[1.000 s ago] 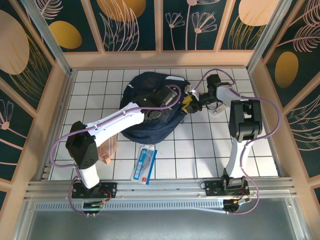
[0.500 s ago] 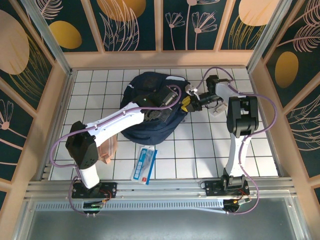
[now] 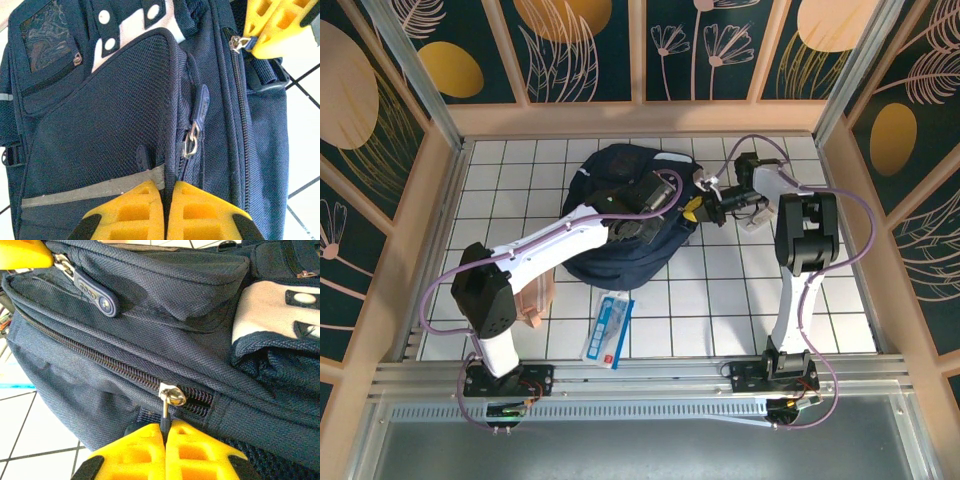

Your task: Pack the student bag

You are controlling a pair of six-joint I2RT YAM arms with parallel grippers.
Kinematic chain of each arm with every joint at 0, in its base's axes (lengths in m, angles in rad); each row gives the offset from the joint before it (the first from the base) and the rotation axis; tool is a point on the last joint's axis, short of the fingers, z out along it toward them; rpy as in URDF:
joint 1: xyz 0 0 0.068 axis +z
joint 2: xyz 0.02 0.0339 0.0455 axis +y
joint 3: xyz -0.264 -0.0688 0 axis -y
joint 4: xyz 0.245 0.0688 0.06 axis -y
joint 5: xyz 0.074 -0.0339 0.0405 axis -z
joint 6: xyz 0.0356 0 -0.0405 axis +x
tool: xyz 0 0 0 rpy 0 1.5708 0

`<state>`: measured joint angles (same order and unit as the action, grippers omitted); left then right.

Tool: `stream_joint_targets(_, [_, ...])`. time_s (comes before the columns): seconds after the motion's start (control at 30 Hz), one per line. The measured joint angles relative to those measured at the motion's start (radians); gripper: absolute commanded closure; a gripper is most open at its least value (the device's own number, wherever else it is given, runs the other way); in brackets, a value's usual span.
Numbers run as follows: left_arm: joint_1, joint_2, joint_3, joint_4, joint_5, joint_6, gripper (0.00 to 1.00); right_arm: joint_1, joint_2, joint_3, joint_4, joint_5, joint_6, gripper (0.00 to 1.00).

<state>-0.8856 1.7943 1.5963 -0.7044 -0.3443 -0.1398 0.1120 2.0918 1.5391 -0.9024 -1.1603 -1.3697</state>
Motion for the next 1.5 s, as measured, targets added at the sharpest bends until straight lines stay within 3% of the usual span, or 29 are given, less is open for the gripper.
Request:
stream_joint_targets(0.23, [-0.005, 0.001, 0.008, -0.001, 0.019, -0.045, 1.0, 0.019, -0.162, -0.147, 0.095, 0.072, 0.069, 1.0])
stream_joint_targets(0.4, [-0.005, 0.015, 0.038, -0.002, 0.034, -0.093, 1.0, 0.101, -0.261, -0.204, 0.11, 0.139, 0.095, 1.0])
stream_joint_targets(0.7, [-0.005, 0.037, 0.044, -0.008, 0.075, -0.187, 1.0, 0.24, -0.283, -0.253, 0.116, 0.175, 0.119, 1.0])
stream_joint_targets(1.13, [0.004, 0.032, 0.027, 0.003, 0.103, -0.246, 1.0, 0.26, -0.371, -0.362, 0.274, 0.217, 0.242, 1.0])
stream_joint_targets(1.23, [0.004, 0.009, -0.014, 0.039, 0.105, -0.245, 1.0, 0.271, -0.414, -0.41, 0.357, 0.27, 0.327, 0.71])
stream_joint_targets(1.33, [0.007, -0.024, -0.053, 0.087, 0.101, -0.235, 1.0, 0.28, -0.451, -0.46, 0.46, 0.319, 0.431, 0.51])
stream_joint_targets(1.5, [0.021, -0.059, -0.06, 0.103, 0.102, -0.212, 1.0, 0.265, -0.6, -0.657, 0.732, 0.363, 0.578, 0.49])
